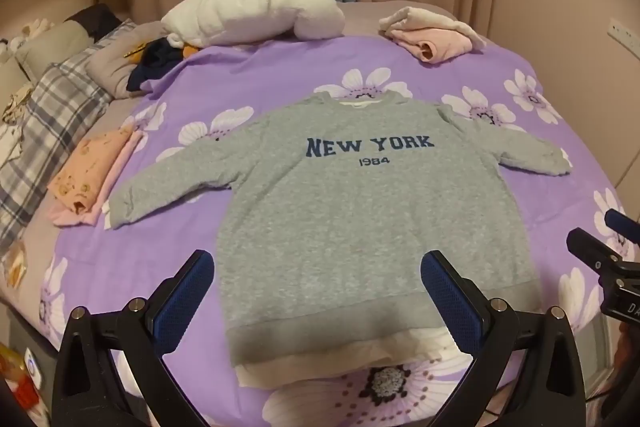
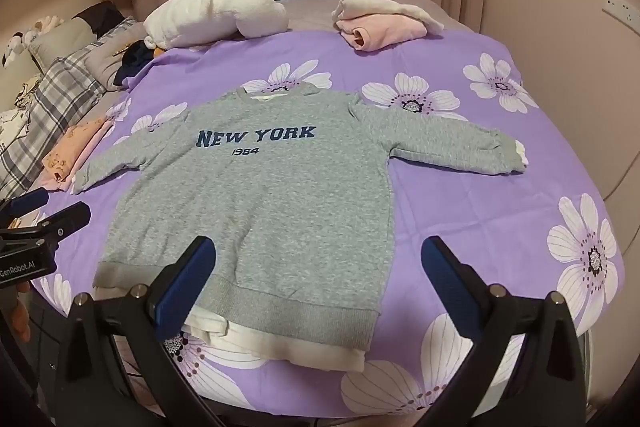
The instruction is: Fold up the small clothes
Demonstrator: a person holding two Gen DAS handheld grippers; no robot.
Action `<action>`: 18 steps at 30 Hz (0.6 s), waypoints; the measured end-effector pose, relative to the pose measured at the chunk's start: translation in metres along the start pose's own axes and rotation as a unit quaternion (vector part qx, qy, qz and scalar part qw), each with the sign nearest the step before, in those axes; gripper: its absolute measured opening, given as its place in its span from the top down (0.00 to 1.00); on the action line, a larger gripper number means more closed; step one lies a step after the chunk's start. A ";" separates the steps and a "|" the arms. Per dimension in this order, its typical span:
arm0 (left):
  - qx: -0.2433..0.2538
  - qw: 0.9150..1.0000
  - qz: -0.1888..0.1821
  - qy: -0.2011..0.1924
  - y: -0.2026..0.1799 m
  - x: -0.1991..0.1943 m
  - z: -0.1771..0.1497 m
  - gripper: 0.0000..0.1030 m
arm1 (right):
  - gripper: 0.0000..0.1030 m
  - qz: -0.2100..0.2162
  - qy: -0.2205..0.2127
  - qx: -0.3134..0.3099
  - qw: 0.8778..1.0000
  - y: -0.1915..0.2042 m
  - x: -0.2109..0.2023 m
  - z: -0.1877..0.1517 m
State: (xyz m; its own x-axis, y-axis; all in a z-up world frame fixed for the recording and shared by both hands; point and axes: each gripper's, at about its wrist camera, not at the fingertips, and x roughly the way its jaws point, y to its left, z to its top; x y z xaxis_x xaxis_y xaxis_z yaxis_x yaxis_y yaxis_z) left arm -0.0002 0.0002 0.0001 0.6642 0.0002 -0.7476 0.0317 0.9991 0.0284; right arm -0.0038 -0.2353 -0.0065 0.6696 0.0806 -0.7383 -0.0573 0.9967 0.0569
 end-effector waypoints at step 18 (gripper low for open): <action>-0.004 1.000 -0.001 0.007 0.008 0.001 -0.002 0.01 | 0.00 -0.001 -0.001 -0.001 1.000 0.004 0.000 -0.001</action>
State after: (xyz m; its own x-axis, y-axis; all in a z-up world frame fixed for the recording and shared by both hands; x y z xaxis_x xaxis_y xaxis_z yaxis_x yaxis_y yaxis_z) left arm -0.0005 0.0078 -0.0018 0.6530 -0.0019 -0.7573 0.0273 0.9994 0.0211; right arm -0.0044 -0.2317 -0.0071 0.6713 0.0790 -0.7370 -0.0573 0.9969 0.0547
